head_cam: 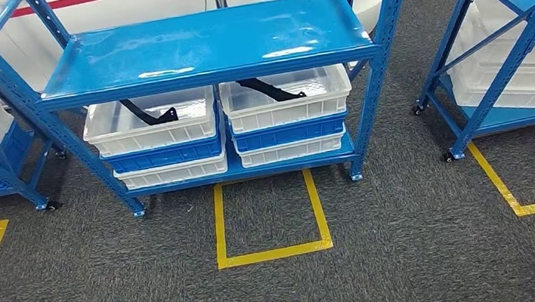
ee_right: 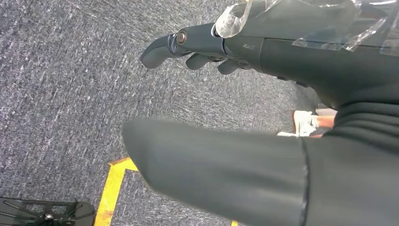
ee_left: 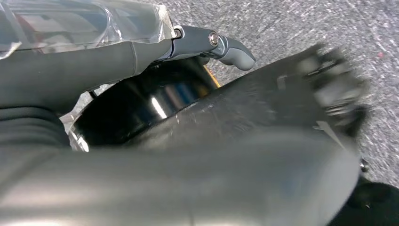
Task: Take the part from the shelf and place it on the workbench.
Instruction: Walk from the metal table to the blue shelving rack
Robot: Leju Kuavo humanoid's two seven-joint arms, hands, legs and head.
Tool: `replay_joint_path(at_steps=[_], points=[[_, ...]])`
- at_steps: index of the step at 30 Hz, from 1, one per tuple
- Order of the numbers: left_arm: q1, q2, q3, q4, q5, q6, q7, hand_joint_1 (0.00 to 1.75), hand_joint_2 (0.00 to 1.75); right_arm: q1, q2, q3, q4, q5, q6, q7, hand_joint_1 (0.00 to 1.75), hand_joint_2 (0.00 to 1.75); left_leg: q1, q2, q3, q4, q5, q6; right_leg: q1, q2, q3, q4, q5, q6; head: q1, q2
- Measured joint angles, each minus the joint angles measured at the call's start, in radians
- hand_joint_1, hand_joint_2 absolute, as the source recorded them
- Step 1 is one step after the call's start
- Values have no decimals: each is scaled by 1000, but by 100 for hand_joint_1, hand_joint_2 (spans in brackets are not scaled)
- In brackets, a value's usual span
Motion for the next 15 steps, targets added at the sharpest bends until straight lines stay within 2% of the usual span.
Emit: replay_joint_path(at_steps=[1, 2, 3, 5, 7, 8, 11, 12, 13, 15], points=[[1, 1, 0, 0, 0, 0, 4, 0, 175, 1, 0, 1, 0, 1, -1, 0, 0, 131, 1, 0, -24, 52, -17, -3, 0, 0, -1, 0, 0, 0, 0, 0], [2, 3, 0, 0, 0, 1, 9, 0, 175, 2, 0, 2, 0, 2, -3, 1, 0, 175, 2, 0, -32, 70, -14, -4, 0, 1, -2, 0, 0, 0, -1, 0], [4, 4, -1, 0, 0, 1, 13, 0, 175, 3, 1, 3, 0, 2, -7, 3, 0, 175, 2, 0, -20, 46, 6, -3, 0, 1, -1, 0, 1, 0, -1, 0], [8, 9, -5, 0, 3, 1, 21, 0, 175, 2, 4, 4, 0, 6, -20, 21, 0, 175, 3, 0, 47, -93, 73, 2, 0, 3, 3, 1, 1, 2, -1, 0], [17, 15, -17, 0, 16, 1, 30, 0, 175, 2, 8, 3, -1, 19, -28, 41, 0, 175, 0, -1, 100, -208, 113, 10, 4, 4, 4, 2, -1, 10, 0, 0], [24, 18, -26, 0, 31, 1, 33, 0, 175, 3, 9, -1, -3, 27, -29, 46, 0, 175, -3, -2, 108, -230, 117, 15, 6, 5, 4, 2, -2, 16, 1, 0], [43, 31, -56, -2, 100, 1, 35, 0, 175, 9, 12, -19, -6, 50, -18, 44, 0, 175, -6, -1, 108, -240, 124, 35, 2, 4, 2, 6, -7, 35, 3, 0], [46, 35, -68, -4, 127, 1, 35, 0, 175, 13, 12, -28, -7, 58, -13, 42, 0, 175, -5, -1, 108, -244, 128, 43, 0, 3, -7, 28, -23, 40, 4, 0], [48, 39, -81, -6, 154, 1, 35, 0, 175, 19, 13, -37, -7, 66, -7, 38, 0, 175, -3, 0, 108, -247, 132, 49, 0, 2, -26, 72, -51, 43, 4, 0], [49, 47, -107, -13, 210, 0, 36, 0, 175, 33, 16, -58, -8, 82, 5, 31, 0, 175, -4, 1, 106, -246, 133, 55, -1, 2, -88, 209, -121, 48, 6, 0]])
